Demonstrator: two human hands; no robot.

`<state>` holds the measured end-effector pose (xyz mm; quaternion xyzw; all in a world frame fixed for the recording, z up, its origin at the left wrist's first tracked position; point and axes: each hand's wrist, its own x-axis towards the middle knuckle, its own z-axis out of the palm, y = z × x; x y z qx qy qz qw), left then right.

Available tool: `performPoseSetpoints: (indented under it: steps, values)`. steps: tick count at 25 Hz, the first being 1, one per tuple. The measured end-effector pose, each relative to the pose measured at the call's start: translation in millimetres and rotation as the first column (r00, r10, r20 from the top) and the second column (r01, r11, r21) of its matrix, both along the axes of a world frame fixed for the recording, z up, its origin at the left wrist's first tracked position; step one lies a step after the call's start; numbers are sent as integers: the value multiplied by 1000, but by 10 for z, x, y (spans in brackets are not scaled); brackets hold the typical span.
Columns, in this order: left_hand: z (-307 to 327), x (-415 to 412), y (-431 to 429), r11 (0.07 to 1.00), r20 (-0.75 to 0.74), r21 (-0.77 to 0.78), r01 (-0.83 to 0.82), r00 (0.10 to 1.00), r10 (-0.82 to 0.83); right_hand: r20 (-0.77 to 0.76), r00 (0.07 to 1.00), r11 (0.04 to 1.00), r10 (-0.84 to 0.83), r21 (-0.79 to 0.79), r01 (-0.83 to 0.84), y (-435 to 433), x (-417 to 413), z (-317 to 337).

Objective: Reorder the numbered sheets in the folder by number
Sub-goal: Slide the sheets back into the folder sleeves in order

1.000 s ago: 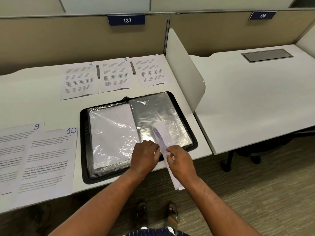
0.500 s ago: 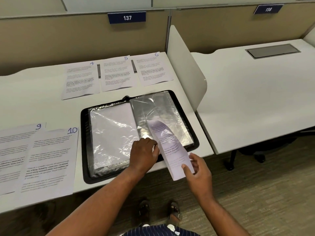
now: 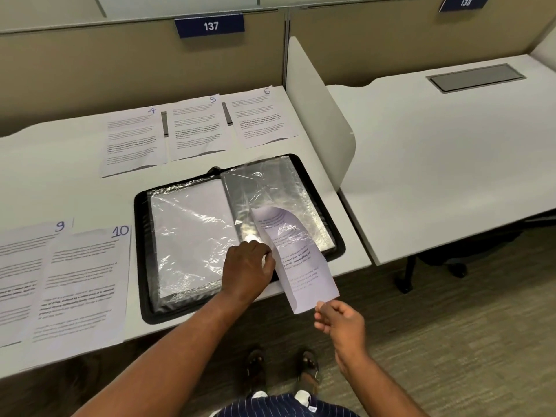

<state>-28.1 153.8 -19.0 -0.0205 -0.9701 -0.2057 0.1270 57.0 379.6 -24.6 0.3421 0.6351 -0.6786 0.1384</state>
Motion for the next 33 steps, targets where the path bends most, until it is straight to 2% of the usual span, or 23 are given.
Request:
performPoseSetpoints:
  steps: [2, 6, 8, 10, 11, 12, 14, 15, 16, 18, 21, 23, 25, 26, 28, 30, 32, 33]
  values:
    - [47, 42, 7, 1000, 14, -18, -9, 1000, 9, -24, 1000, 999, -11, 46, 12, -47, -81, -1]
    - [220, 55, 47, 989, 67, 82, -123, 991, 117, -70, 997, 992, -12, 123, 20, -65, -175, 18]
    - [262, 32, 54, 993, 63, 74, -96, 994, 91, -116, 992, 961, 43, 276, -10, -33, -117, 98]
    - [240, 19, 48, 999, 48, 1, -46, 998, 46, -251, 937, 827, 242, 558, -64, 11, -52, 199]
    - [209, 17, 45, 999, 31, -29, -26, 999, 27, -343, 846, 721, 408, 690, -68, 24, -33, 237]
    - [182, 9, 44, 999, 4, -45, -12, 1000, 12, -413, 703, 630, 579, 774, -65, 13, -36, 240]
    - [145, -4, 50, 999, -59, -53, 7, 998, -10, -447, 419, 539, 790, 833, -127, -94, -153, 187]
    - [145, -4, 59, 999, -83, -54, 10, 996, -15, -412, 353, 497, 840, 846, -194, -183, -273, 144]
    - [148, -1, 68, 998, -96, -56, 13, 995, -18, -339, 330, 432, 881, 861, -268, -287, -410, 94]
    - [161, 16, 84, 997, -93, -74, 22, 995, -29, -105, 303, 223, 947, 894, -389, -481, -721, 11]
    - [194, 41, 103, 995, -70, -100, 30, 997, -37, 180, 146, -98, 973, 889, -447, -637, -1131, -67]
    - [228, 33, 123, 995, -60, -97, 37, 997, -43, 287, 55, -237, 956, 871, -431, -674, -1295, -87]
    - [244, 34, 163, 995, -59, -91, 51, 997, -56, 389, 39, -333, 920, 833, -442, -669, -1385, -131]
    - [240, 41, 180, 995, -63, -82, 61, 996, -66, 411, 46, -348, 910, 821, -453, -656, -1420, -169]
    - [233, 49, 201, 996, -72, -59, 72, 994, -77, 369, 51, -319, 928, 859, -401, -659, -1475, -234]
    - [226, 32, 205, 998, -78, -38, 47, 996, -50, 313, -23, -303, 949, 897, -321, -721, -1534, -252]
    - [226, 12, 192, 1000, -82, -18, 23, 996, -24, 429, -98, -439, 898, 853, -281, -841, -1638, -243]
    - [226, 6, 177, 1000, -81, -14, 19, 997, -20, 508, -94, -513, 856, 812, -280, -921, -1693, -210]
